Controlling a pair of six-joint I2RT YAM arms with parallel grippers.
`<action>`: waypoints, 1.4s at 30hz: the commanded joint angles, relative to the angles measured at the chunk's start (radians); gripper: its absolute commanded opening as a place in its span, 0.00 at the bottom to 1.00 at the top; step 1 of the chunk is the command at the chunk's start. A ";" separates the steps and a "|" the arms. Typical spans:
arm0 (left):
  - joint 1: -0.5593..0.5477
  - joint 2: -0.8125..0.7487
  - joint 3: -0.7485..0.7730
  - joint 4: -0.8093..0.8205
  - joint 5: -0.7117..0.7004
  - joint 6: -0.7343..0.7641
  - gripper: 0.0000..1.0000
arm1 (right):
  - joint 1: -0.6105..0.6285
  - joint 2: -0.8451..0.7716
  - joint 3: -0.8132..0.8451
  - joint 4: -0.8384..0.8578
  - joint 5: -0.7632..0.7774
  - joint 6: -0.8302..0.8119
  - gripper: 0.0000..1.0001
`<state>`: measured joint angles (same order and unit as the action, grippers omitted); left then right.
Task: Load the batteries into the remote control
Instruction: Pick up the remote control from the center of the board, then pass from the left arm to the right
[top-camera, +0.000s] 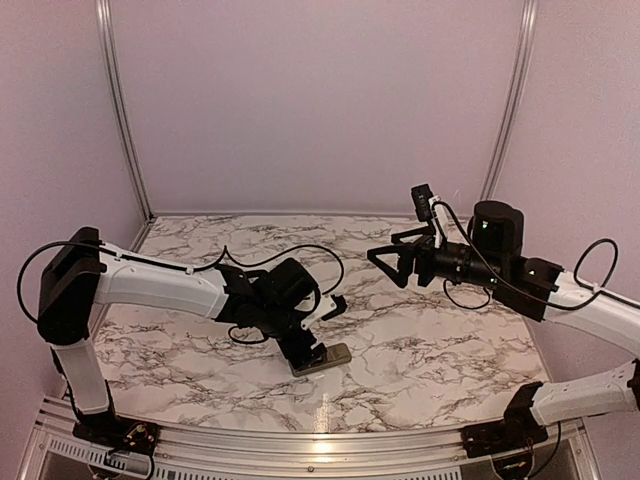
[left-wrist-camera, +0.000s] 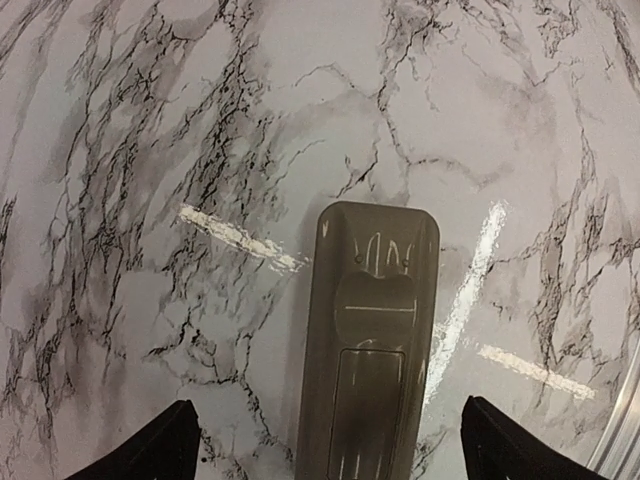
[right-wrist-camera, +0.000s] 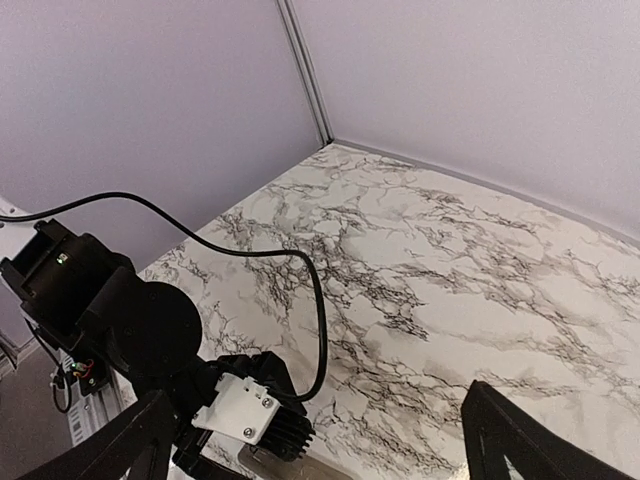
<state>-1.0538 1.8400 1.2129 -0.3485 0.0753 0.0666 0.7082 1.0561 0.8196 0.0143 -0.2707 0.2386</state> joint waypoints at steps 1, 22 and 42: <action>-0.012 0.087 0.077 -0.131 -0.025 0.090 0.93 | -0.005 0.004 -0.026 -0.041 0.043 0.021 0.99; -0.012 0.092 0.106 -0.115 0.079 0.090 0.38 | -0.010 -0.088 -0.124 0.028 -0.101 -0.018 0.99; 0.027 -0.466 -0.229 0.715 0.473 -0.107 0.38 | 0.081 -0.032 -0.042 0.341 -0.546 -0.016 0.94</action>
<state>-1.0279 1.4029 1.0245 0.1574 0.4541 0.0280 0.7300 0.9863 0.7086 0.2863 -0.7319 0.2348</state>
